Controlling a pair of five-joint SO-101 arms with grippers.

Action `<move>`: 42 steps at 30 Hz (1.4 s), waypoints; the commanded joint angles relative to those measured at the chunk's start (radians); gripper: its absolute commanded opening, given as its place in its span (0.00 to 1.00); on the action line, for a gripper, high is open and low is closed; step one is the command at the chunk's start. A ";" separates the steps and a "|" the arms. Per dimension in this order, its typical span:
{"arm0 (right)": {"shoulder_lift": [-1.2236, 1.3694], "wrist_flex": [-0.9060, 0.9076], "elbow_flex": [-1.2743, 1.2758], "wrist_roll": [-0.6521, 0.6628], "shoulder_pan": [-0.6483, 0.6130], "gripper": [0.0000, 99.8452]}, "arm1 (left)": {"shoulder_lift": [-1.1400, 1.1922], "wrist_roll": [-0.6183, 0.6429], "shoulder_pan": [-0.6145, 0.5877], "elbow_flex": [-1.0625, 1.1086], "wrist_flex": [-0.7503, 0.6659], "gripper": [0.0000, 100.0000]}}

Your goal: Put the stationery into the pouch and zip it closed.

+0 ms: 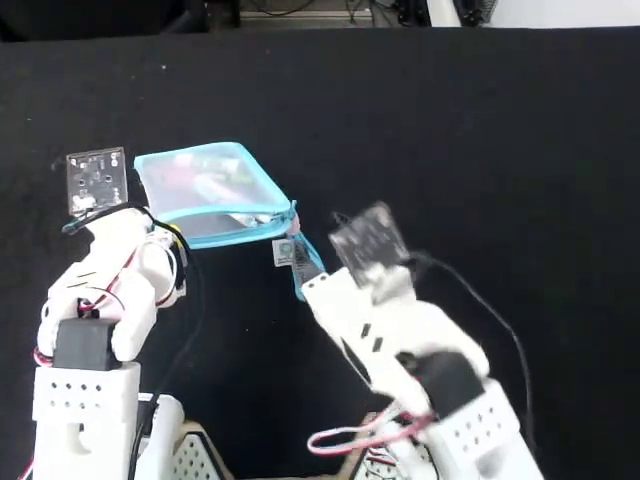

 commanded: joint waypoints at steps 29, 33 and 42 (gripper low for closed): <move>0.522 -0.500 -0.018 0.014 -0.161 0.25 | -0.204 0.026 -0.157 0.005 -0.021 0.03; 0.682 -0.516 -0.081 0.012 -0.160 0.32 | -0.204 0.026 -0.157 0.010 -0.021 0.03; 0.763 -0.580 -0.174 0.012 -0.044 0.28 | -0.204 0.025 -0.157 0.012 -0.021 0.03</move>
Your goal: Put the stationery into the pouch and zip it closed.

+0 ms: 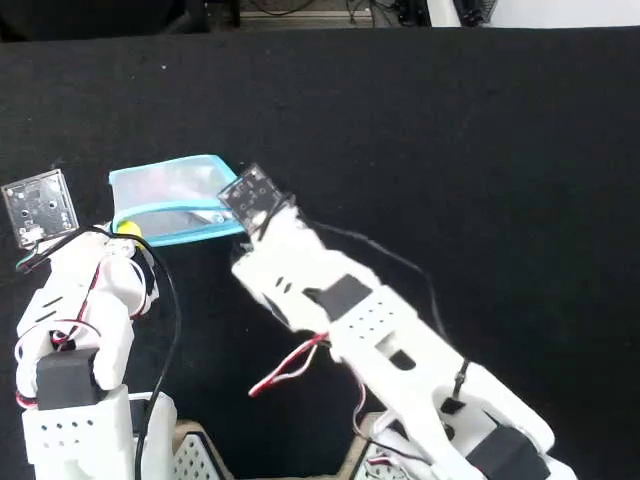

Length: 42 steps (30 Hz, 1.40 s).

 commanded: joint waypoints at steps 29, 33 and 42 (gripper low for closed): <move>-0.265 0.537 -0.615 0.086 0.109 0.01 | 0.034 -0.074 0.044 -0.363 0.006 0.03; -0.185 0.614 -0.638 0.086 0.109 0.01 | 0.201 -0.091 0.134 -0.509 0.160 0.03; -0.041 0.635 -0.593 0.086 0.112 0.01 | 0.649 -0.094 0.159 -0.769 0.427 0.03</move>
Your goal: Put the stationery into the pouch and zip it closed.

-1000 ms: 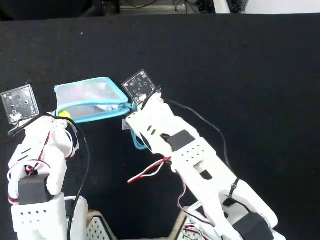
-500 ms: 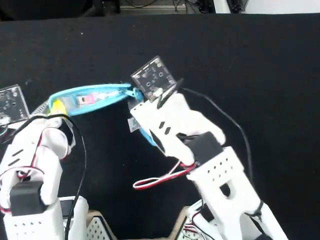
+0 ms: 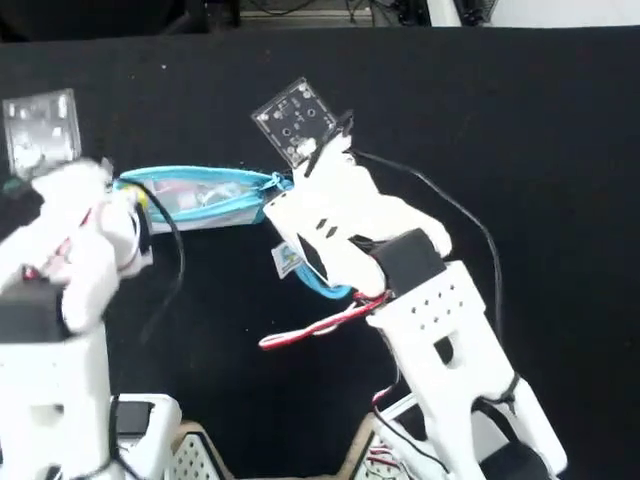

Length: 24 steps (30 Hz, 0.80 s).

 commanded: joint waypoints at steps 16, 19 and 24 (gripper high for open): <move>-0.179 0.175 -0.314 0.005 -0.029 0.01 | 0.180 0.002 0.047 -0.430 0.262 0.03; -0.124 0.236 -0.390 0.006 -0.032 0.01 | 0.181 0.000 0.048 -0.430 0.269 0.03; 0.005 0.255 -0.288 0.006 -0.028 0.01 | 0.245 -0.060 0.047 -0.289 0.284 0.03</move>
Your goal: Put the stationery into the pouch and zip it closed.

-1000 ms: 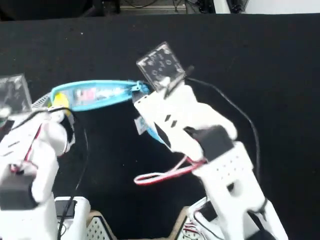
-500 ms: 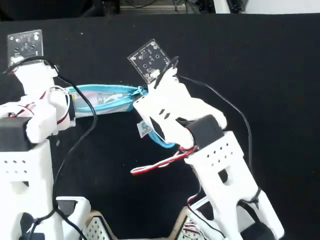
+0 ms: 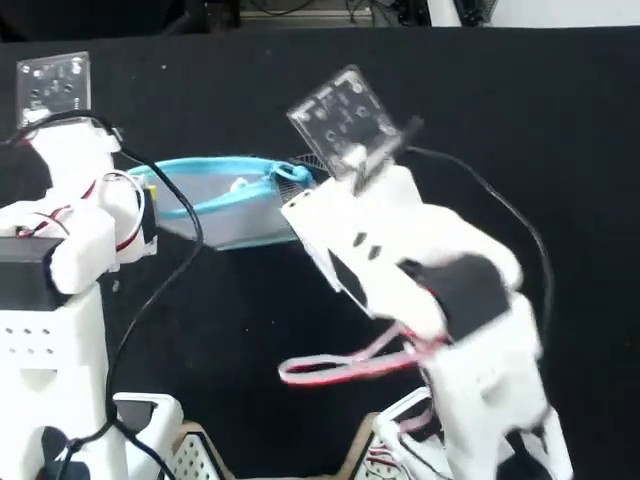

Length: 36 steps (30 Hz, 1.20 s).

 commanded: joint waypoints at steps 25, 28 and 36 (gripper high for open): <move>-0.117 -0.023 -0.012 0.003 -0.069 0.01 | -0.081 -0.109 0.125 0.045 -0.103 0.03; -0.117 0.011 -0.059 0.005 -0.068 0.01 | -0.112 -0.061 0.133 0.045 -0.147 0.03; -0.059 -0.048 0.157 0.005 -0.068 0.01 | -0.057 -0.101 0.128 0.294 -0.183 0.03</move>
